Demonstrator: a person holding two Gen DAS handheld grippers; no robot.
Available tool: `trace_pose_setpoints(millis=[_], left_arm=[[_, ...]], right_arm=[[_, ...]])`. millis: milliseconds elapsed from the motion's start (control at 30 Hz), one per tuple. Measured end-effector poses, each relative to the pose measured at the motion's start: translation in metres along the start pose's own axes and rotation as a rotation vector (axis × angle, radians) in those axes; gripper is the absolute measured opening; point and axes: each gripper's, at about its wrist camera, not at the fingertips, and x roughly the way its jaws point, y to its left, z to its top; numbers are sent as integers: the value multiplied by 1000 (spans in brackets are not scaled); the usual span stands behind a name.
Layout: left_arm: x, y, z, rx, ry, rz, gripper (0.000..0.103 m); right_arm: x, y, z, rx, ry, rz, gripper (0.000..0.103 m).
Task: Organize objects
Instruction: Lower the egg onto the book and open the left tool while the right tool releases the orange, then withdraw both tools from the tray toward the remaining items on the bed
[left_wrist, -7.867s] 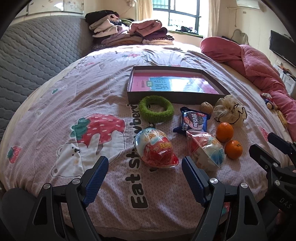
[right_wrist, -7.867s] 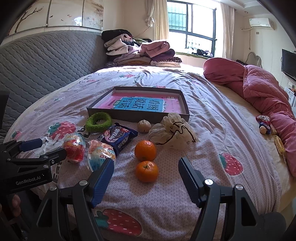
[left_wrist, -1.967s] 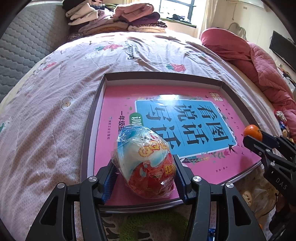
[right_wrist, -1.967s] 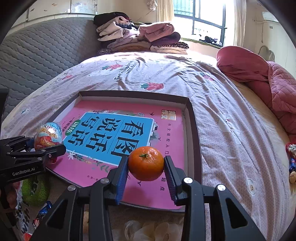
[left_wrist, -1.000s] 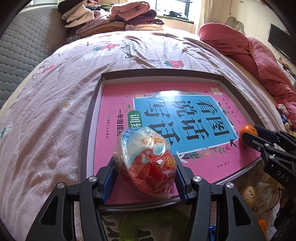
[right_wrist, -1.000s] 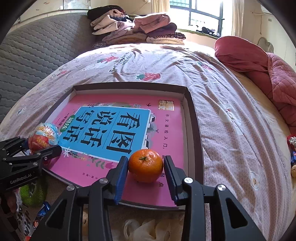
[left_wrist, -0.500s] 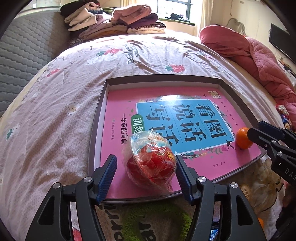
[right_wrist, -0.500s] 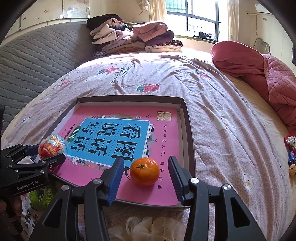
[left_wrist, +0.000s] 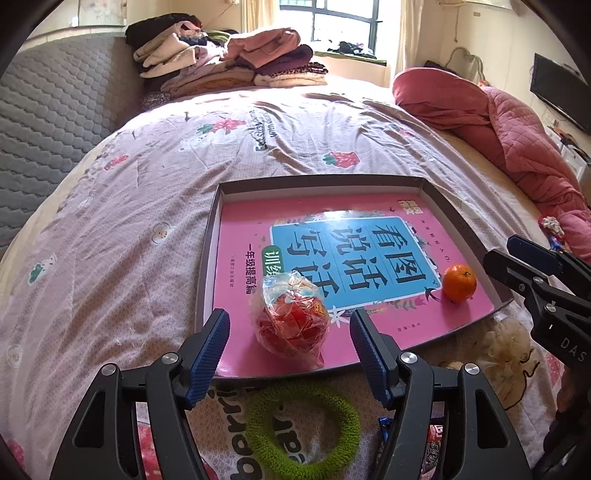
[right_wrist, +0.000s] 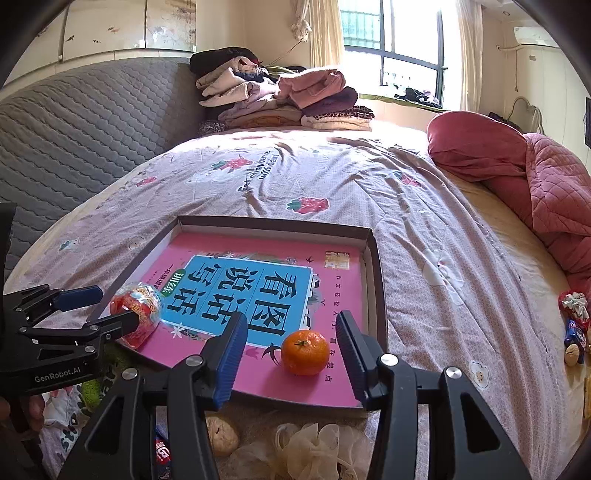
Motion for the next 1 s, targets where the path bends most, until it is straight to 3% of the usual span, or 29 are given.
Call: trace_pose_setpoints(millis=[433,767,1000], left_arm=[[-48,-14,-21,9,-61,11,69],[-77,-13,-42,-43,-112,10,69],[-87,-17,-53,-48,-103,2,70]], right_arm=[[-51,-9,5,35,-98,20,50],[-90,-1,-18,36,-152,72,55],[-101,4,-26,14,-173,66,55]])
